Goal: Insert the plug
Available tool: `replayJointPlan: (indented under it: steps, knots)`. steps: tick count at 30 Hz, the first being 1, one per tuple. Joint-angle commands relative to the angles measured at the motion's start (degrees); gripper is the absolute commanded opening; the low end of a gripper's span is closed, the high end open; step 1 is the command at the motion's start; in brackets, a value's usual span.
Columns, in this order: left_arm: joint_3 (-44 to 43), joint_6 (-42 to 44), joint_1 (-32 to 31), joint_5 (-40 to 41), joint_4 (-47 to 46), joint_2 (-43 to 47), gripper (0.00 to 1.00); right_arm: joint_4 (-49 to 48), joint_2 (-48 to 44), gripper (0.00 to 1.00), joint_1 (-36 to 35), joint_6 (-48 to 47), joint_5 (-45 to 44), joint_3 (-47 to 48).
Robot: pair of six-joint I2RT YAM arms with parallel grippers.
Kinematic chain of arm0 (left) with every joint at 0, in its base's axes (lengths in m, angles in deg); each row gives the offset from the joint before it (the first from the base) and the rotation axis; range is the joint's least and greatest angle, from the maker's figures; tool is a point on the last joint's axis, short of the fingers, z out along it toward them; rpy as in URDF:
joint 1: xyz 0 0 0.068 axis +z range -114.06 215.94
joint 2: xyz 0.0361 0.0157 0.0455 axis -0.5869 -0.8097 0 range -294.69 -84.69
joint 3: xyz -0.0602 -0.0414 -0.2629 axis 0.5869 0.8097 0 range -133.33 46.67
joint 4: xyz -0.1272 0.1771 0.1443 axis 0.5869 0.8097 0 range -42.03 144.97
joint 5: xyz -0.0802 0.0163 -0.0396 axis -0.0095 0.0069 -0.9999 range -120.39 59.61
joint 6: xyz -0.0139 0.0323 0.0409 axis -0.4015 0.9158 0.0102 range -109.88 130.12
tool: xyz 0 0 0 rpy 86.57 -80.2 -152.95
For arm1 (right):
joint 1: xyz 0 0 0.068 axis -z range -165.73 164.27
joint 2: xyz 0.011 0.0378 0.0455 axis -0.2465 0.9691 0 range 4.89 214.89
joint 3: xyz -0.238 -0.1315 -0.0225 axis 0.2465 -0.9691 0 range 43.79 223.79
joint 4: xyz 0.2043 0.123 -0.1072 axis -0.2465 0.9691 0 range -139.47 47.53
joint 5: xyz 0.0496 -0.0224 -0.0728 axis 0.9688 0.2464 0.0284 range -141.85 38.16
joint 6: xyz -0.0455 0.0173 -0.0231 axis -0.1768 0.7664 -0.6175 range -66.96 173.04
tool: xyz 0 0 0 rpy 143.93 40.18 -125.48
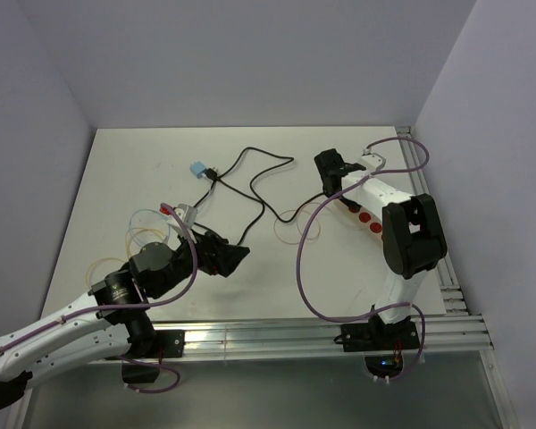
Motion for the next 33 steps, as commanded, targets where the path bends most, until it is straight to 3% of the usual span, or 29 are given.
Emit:
replayJointPlan:
  steps: [1, 21, 33]
  knots:
    - [0.36, 1.30, 0.53, -1.37, -2.33, 0.57, 0.87, -0.74, 0.91, 0.00, 0.51, 0.44, -1.21, 0.67]
    - [0.71, 0.33, 0.97, -2.69, -0.83, 3.21, 0.87, 3.93, 1.44, 0.00, -5.38, 2.28, 8.19, -4.68]
    - [-0.17, 0.51, 0.97, -2.95, 0.23, 4.00, 0.87, 2.16, -1.91, 0.00, 0.15, -3.07, 15.66, -8.56]
